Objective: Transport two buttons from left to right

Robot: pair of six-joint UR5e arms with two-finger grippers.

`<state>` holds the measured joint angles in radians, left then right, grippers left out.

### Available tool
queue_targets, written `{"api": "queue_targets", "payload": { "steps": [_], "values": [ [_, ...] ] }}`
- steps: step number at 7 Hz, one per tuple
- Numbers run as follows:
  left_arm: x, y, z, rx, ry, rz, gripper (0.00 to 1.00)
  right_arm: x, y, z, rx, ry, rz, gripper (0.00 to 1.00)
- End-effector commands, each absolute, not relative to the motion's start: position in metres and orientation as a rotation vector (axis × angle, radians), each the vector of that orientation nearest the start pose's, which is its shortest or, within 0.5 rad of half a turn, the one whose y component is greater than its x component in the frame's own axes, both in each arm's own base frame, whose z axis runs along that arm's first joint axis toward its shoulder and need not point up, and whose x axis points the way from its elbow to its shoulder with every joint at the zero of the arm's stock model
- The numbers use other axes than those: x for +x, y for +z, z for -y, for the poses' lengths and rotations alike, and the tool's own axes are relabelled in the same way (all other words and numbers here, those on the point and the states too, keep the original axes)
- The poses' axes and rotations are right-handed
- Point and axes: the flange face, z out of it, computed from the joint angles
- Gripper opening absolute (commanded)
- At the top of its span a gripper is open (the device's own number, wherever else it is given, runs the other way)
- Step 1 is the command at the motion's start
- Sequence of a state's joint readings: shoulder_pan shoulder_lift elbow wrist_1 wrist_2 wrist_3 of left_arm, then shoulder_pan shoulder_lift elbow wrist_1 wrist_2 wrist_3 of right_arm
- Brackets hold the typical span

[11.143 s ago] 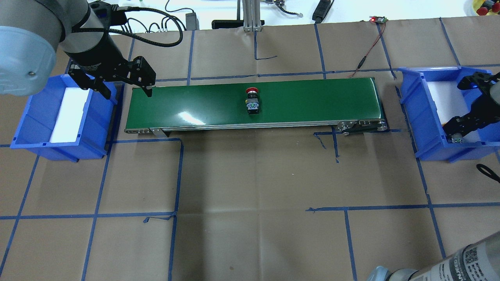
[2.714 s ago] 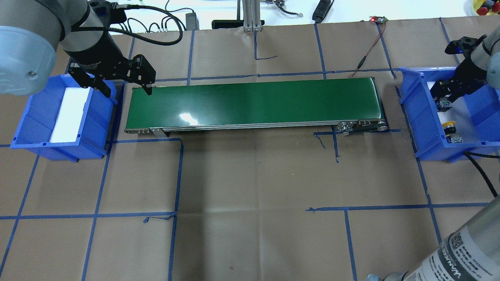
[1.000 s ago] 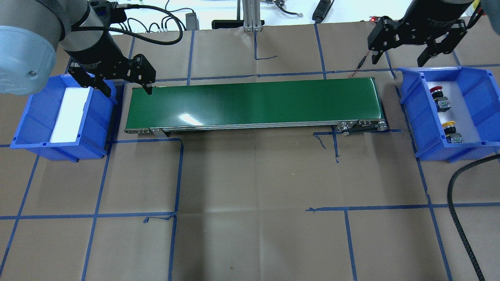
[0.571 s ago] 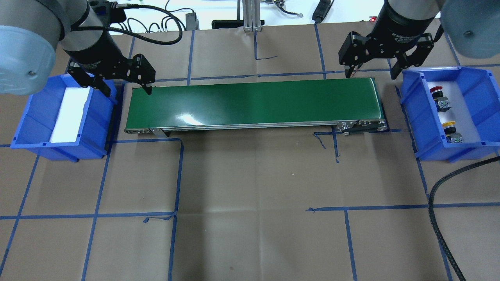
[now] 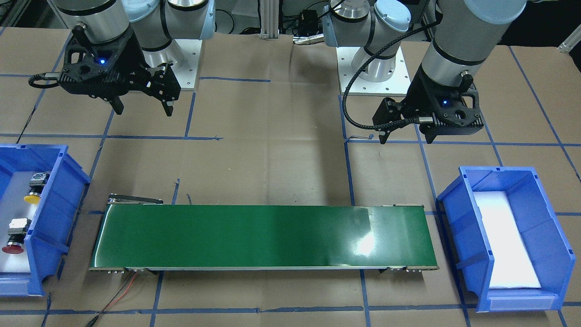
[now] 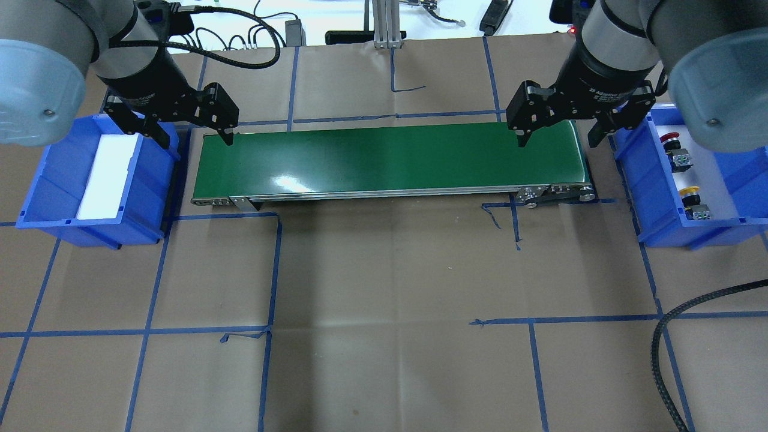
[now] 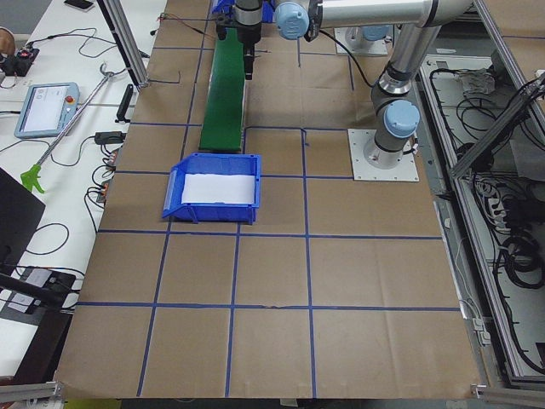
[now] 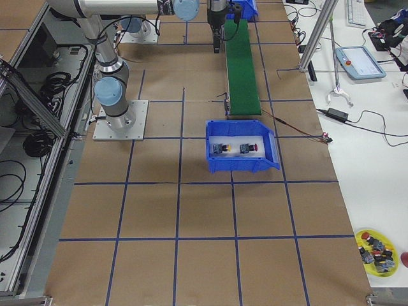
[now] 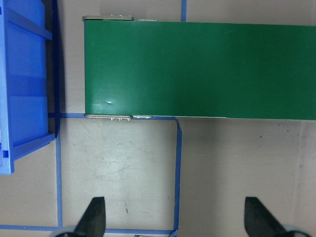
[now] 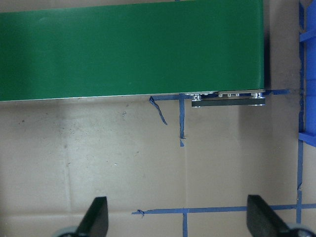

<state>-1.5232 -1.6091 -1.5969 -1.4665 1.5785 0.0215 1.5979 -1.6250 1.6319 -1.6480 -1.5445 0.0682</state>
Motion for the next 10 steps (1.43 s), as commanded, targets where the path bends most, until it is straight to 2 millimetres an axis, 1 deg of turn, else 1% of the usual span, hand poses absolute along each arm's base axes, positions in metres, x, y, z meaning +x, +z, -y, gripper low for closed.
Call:
{"api": "queue_targets", "payload": {
  "steps": [1,10],
  "values": [
    [-0.1081,0.4664,0.5170,-0.041,-0.062,-3.132,1.00,0.1489,0.4890,0.4729,0.061,-0.103,-3.112,0.99],
    [-0.1090,0.4671,0.5170,-0.039,-0.065,-3.133,1.00,0.1483,0.4881,0.4705,0.059,-0.085,-3.117,0.99]
  ]
}}
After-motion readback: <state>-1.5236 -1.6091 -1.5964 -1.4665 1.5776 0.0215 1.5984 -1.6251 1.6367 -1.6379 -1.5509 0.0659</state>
